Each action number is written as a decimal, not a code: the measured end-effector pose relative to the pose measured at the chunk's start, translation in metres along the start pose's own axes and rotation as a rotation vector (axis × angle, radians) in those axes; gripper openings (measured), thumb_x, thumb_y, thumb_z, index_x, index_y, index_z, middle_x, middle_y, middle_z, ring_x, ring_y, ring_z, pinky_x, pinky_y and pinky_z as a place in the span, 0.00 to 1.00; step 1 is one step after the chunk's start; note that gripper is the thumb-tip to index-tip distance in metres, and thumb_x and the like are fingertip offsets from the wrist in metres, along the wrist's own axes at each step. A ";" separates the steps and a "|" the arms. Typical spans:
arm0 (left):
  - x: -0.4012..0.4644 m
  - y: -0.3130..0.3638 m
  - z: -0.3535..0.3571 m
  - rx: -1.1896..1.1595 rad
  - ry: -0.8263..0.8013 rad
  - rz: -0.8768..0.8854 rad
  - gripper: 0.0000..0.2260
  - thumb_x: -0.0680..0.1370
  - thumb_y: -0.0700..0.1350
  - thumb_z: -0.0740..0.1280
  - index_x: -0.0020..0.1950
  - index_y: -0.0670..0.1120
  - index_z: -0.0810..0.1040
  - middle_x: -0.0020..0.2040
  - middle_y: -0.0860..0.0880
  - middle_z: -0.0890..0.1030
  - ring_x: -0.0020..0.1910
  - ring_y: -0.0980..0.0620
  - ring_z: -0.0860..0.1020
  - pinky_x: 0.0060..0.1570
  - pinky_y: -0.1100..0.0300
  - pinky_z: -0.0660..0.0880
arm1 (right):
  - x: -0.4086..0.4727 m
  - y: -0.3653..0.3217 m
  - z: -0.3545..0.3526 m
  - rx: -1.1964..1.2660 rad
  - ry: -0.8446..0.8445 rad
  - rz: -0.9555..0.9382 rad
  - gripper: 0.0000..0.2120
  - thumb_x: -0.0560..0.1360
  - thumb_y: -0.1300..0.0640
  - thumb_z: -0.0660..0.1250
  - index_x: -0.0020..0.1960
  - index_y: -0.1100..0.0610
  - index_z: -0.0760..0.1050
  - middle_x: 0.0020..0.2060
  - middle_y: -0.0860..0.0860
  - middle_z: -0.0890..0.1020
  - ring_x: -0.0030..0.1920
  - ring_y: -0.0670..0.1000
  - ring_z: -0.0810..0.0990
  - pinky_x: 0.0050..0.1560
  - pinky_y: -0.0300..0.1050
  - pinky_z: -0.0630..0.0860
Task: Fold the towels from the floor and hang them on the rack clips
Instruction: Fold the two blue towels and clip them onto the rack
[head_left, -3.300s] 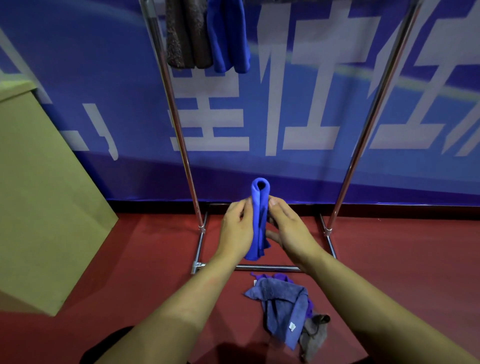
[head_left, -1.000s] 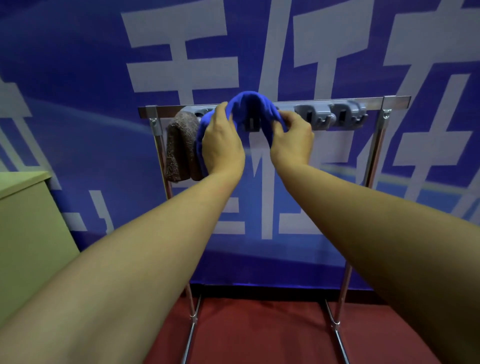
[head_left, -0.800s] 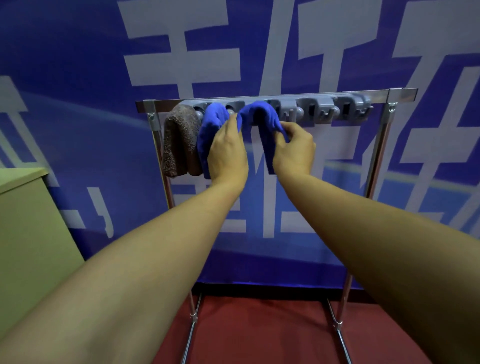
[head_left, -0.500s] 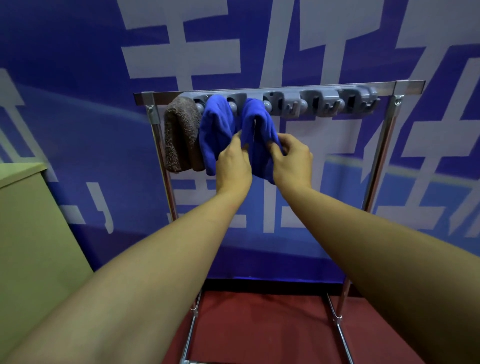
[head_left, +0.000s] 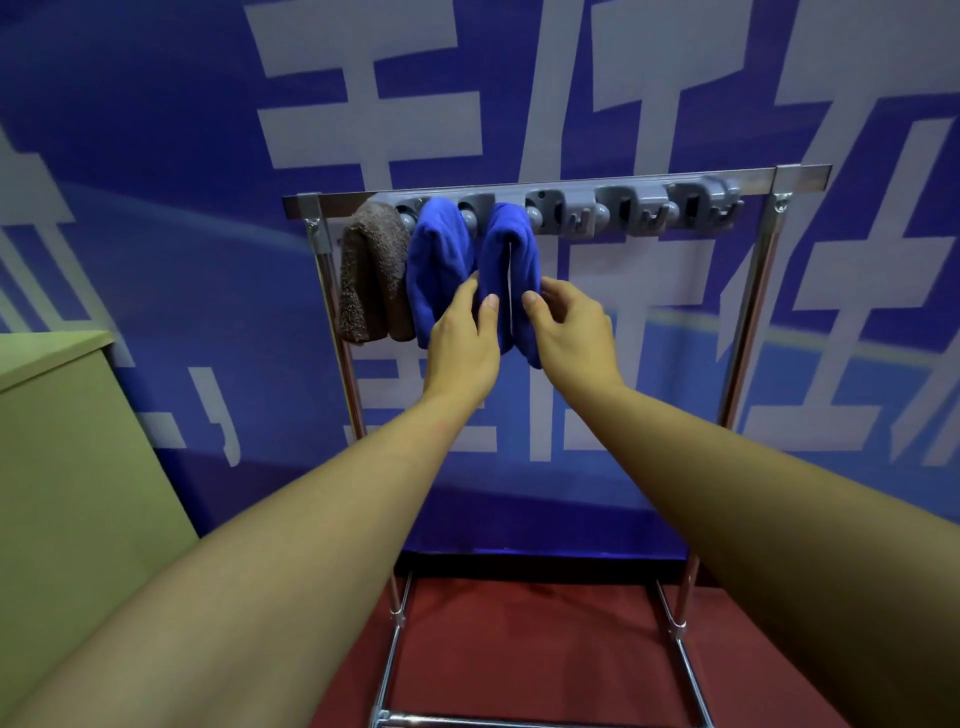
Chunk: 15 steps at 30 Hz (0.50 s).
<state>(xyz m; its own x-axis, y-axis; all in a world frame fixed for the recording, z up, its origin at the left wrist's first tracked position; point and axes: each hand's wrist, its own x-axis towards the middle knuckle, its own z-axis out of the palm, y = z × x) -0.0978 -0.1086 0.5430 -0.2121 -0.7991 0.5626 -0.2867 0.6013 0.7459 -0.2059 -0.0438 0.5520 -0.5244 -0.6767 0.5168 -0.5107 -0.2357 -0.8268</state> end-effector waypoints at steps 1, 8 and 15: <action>-0.002 0.002 -0.002 0.006 -0.014 -0.002 0.20 0.85 0.54 0.56 0.77 0.54 0.66 0.67 0.49 0.79 0.62 0.49 0.78 0.53 0.57 0.73 | -0.002 -0.002 -0.002 -0.016 -0.010 -0.001 0.20 0.82 0.47 0.63 0.71 0.52 0.74 0.62 0.48 0.82 0.62 0.46 0.80 0.63 0.47 0.78; -0.019 0.013 -0.022 0.010 -0.064 0.017 0.24 0.85 0.55 0.55 0.81 0.53 0.59 0.78 0.51 0.66 0.76 0.51 0.66 0.72 0.50 0.68 | -0.022 -0.027 -0.021 -0.099 -0.020 -0.020 0.22 0.84 0.47 0.58 0.76 0.51 0.66 0.69 0.50 0.76 0.69 0.50 0.74 0.64 0.46 0.74; -0.061 0.022 -0.039 0.031 -0.148 0.030 0.24 0.85 0.56 0.54 0.81 0.55 0.57 0.81 0.52 0.62 0.78 0.53 0.62 0.75 0.51 0.64 | -0.060 -0.033 -0.035 -0.171 -0.067 -0.006 0.24 0.84 0.45 0.57 0.78 0.50 0.63 0.72 0.49 0.73 0.72 0.49 0.70 0.64 0.43 0.69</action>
<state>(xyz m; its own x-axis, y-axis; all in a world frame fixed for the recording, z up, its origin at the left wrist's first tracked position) -0.0549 -0.0462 0.5389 -0.3560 -0.7736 0.5241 -0.3063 0.6265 0.7167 -0.1816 0.0289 0.5562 -0.4774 -0.7221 0.5006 -0.6247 -0.1217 -0.7713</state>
